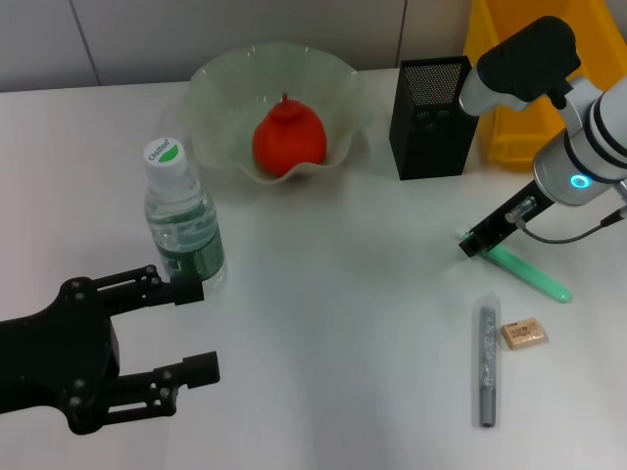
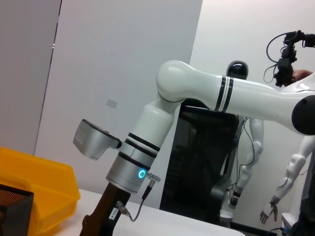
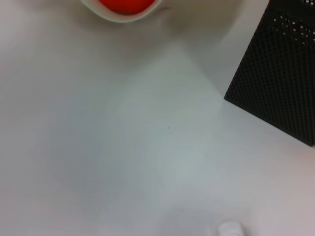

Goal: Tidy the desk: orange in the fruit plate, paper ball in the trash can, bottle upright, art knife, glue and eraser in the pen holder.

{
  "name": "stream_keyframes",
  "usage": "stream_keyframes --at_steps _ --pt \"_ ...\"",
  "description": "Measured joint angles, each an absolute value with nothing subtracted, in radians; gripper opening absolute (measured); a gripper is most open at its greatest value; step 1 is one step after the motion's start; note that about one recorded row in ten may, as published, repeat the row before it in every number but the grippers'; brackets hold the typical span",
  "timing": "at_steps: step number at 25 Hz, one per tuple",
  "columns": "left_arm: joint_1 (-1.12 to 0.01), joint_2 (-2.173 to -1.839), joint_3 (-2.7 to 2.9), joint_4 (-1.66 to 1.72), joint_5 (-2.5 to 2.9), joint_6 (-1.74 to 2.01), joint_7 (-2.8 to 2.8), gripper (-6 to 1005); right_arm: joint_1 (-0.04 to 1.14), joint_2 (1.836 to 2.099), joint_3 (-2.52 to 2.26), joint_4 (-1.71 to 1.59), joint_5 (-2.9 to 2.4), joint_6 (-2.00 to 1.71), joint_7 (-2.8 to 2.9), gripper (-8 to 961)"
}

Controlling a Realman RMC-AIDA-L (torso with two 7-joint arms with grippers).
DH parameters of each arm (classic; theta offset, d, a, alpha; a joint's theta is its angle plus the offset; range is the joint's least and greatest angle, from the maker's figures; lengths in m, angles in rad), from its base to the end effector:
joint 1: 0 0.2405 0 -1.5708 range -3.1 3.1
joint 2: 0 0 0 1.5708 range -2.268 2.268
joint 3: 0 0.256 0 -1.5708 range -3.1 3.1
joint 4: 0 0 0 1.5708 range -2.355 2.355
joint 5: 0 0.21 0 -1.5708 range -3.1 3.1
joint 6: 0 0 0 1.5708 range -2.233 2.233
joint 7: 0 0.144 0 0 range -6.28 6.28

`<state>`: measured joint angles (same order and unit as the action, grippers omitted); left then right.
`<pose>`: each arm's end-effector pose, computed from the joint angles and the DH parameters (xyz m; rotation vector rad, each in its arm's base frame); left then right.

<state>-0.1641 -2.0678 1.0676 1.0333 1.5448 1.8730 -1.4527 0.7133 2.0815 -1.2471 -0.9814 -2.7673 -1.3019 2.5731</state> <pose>-0.2383 0.2357 0.0349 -2.8609 -0.3927 -1.0747 0.2348 0.3932 -0.0092 -2.3653 1.0774 -0.5421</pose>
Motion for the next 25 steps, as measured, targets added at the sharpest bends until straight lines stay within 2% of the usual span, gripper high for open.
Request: stream_keyframes --at_steps 6,25 --pt "-0.164 -2.068 1.067 1.031 1.545 1.876 -1.453 741 0.713 2.081 -1.248 -0.979 -2.767 -1.302 2.573 328" --pt "-0.155 -2.068 1.066 1.029 1.545 1.878 -1.455 741 0.698 2.082 -1.276 -0.994 -2.766 -1.292 2.575 244"
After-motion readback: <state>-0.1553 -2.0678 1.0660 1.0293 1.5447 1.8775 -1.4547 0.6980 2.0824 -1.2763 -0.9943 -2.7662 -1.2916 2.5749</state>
